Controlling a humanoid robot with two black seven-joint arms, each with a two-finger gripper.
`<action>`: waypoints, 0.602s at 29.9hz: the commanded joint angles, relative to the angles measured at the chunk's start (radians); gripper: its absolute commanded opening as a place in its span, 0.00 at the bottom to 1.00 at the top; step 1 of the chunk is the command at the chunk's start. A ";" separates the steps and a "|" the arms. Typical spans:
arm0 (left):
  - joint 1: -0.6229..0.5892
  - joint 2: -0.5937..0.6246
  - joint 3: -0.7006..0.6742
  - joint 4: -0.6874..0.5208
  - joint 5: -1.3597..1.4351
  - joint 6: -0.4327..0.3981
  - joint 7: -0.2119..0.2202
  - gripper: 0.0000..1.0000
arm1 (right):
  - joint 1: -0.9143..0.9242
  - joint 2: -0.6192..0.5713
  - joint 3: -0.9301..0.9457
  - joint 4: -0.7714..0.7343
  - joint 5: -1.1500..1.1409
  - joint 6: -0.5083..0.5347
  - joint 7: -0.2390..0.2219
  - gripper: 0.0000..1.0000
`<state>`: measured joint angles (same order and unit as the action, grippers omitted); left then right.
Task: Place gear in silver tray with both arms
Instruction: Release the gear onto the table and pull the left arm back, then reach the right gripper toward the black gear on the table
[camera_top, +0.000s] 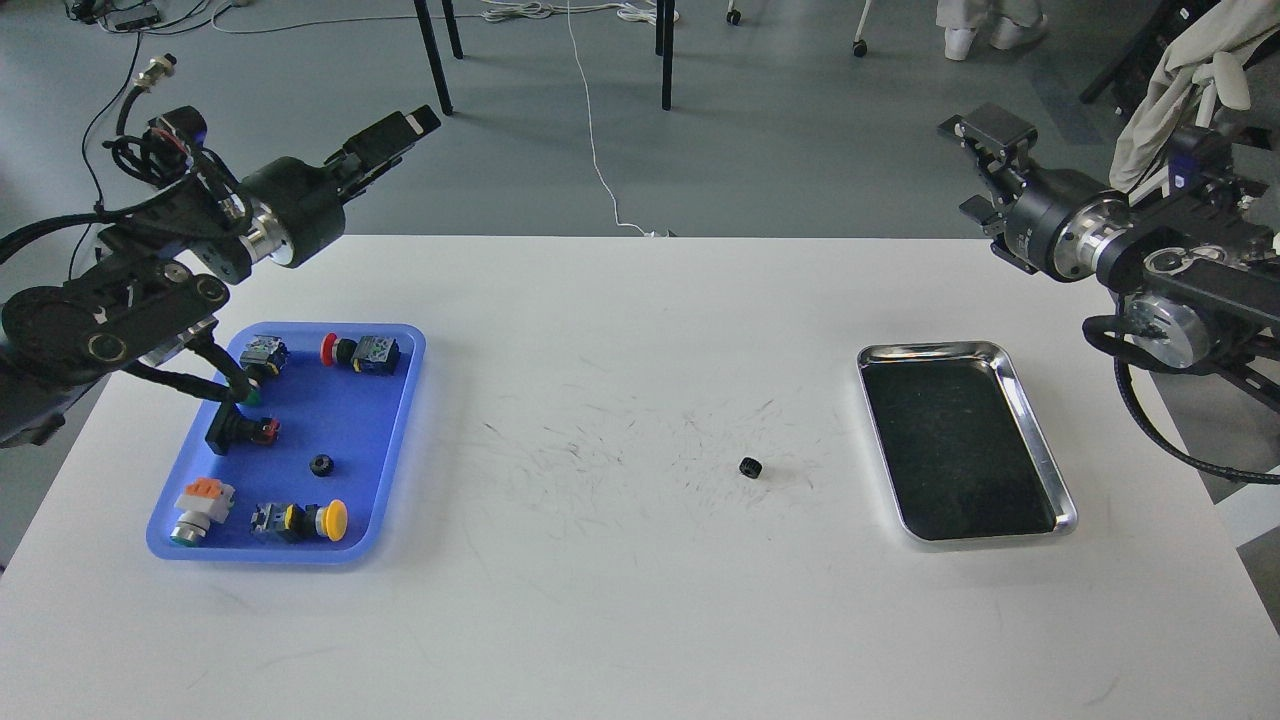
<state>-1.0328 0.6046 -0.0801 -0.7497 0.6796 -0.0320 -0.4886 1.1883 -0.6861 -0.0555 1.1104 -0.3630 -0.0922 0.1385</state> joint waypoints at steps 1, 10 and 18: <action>0.037 0.047 -0.009 0.009 -0.101 0.007 0.000 0.96 | 0.023 -0.001 -0.026 0.032 -0.103 0.006 0.000 0.98; 0.108 0.139 -0.090 0.013 -0.186 -0.015 0.000 0.97 | 0.096 0.011 -0.147 0.031 -0.162 0.155 0.020 0.99; 0.114 0.126 -0.104 0.090 -0.228 -0.163 0.000 0.96 | 0.112 0.057 -0.165 0.031 -0.370 0.160 0.018 0.99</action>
<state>-0.9224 0.7333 -0.1840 -0.6687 0.4824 -0.1639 -0.4886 1.2996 -0.6398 -0.2147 1.1391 -0.6533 0.0673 0.1576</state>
